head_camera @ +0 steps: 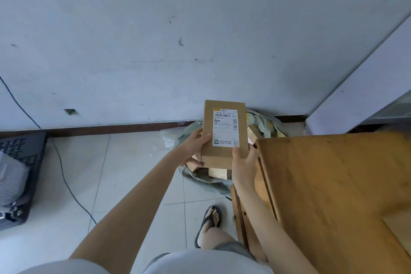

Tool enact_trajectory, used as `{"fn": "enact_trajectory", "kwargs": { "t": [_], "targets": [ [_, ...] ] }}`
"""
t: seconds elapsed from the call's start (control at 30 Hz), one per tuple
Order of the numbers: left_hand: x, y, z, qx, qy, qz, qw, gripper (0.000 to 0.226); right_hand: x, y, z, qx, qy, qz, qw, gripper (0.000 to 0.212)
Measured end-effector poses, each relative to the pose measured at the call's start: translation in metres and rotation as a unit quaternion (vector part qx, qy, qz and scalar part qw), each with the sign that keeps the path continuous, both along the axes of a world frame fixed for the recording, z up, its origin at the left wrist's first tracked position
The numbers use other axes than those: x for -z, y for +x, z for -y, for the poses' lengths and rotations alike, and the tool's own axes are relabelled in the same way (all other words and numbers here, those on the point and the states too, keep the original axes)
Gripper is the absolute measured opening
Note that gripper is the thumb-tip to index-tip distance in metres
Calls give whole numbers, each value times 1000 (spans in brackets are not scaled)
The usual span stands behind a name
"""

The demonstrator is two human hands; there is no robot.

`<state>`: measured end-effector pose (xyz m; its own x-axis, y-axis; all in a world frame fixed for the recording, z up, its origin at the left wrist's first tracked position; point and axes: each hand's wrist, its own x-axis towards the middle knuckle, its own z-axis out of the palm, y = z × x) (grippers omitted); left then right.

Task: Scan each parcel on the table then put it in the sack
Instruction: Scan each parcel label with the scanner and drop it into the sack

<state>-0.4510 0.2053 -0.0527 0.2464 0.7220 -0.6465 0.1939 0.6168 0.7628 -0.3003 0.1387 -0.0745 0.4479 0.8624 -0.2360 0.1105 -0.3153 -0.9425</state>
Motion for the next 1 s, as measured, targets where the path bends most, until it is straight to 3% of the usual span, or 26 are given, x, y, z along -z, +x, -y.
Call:
{"fn": "enact_trajectory", "kwargs": {
  "t": [0.23, 0.4, 0.5, 0.63, 0.77, 0.87, 1.0],
  "targets": [
    [11, 37, -104, 0, -21, -7, 1000, 60, 9, 32, -98, 11, -44, 0, 999, 31],
    [23, 51, -176, -6, 2, -24, 1000, 59, 5, 55, -161, 21, -58, 55, 997, 53],
    [40, 49, -218, 4, 12, -62, 998, 56, 12, 67, -187, 38, -90, 70, 993, 50],
    [51, 51, -274, 100, 13, -94, 990, 38, 15, 69, -205, 96, -105, 67, 988, 38],
    [48, 68, -318, 221, 107, -115, 963, 10, 8, 64, -214, 184, -119, 73, 973, 39],
    [39, 82, -339, 282, 141, -90, 945, 8, -1, 62, -214, 240, -125, 93, 958, 42],
    [34, 102, -343, 386, 245, -99, 884, 15, -18, 66, -194, 289, -134, 122, 940, 40]
  ]
}}
